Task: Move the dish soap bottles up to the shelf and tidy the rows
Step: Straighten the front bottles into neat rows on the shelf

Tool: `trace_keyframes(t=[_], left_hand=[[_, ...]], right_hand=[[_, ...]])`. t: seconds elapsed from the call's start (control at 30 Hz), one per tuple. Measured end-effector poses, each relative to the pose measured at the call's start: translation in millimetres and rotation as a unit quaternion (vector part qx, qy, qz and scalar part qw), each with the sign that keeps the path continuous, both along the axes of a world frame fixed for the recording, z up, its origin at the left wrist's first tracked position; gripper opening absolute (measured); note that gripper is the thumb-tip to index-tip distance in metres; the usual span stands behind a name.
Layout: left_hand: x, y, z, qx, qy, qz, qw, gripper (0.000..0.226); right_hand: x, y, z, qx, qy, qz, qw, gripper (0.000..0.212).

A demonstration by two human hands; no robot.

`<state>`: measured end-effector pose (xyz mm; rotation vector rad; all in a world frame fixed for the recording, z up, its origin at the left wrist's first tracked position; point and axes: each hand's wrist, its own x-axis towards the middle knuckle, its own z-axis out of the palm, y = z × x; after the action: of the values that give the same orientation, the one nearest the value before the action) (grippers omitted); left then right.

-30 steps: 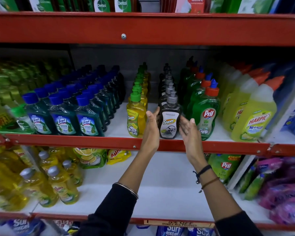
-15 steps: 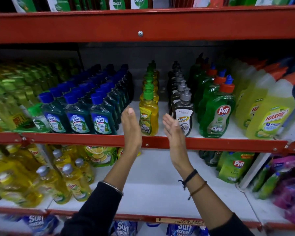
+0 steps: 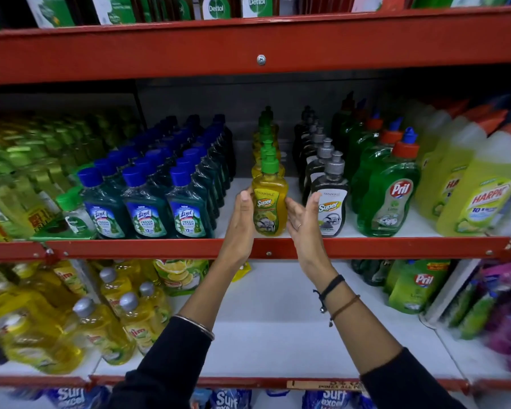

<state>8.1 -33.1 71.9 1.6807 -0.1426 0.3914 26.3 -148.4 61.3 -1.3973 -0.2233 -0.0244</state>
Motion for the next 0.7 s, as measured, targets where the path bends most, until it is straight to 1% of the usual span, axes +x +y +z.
trace_keyframes(t=[0.1, 0.17, 0.27, 0.4, 0.5, 0.53, 0.63, 0.7], left_hand=[[-1, 4, 2, 0.008, 0.007, -0.008, 1.000, 0.044], [-2, 6, 4, 0.009, 0.016, -0.013, 1.000, 0.045], [-5, 6, 8, 0.024, 0.020, -0.024, 0.999, 0.035], [-9, 5, 12, 0.037, 0.038, -0.022, 0.998, 0.038], [-10, 5, 12, 0.034, 0.035, -0.022, 0.999, 0.037], [-10, 4, 12, 0.041, 0.036, -0.019, 0.998, 0.042], [-10, 3, 9, 0.079, 0.049, -0.002, 0.996, 0.078], [-10, 3, 8, 0.082, 0.058, 0.007, 0.995, 0.086]], right_hand=[[4, 1, 5, -0.005, -0.001, 0.006, 1.000, 0.137], [4, 2, 7, -0.002, -0.002, 0.009, 1.000, 0.140], [4, 3, 5, -0.013, -0.007, 0.006, 1.000, 0.137], [5, 3, 3, -0.037, -0.012, 0.001, 0.999, 0.132], [6, 3, 3, -0.036, -0.003, 0.001, 0.999, 0.132], [7, 3, 2, -0.038, -0.002, 0.002, 0.999, 0.132], [8, 3, 4, -0.046, -0.001, 0.000, 0.999, 0.129], [7, 3, 5, -0.045, -0.006, -0.003, 0.999, 0.128]])
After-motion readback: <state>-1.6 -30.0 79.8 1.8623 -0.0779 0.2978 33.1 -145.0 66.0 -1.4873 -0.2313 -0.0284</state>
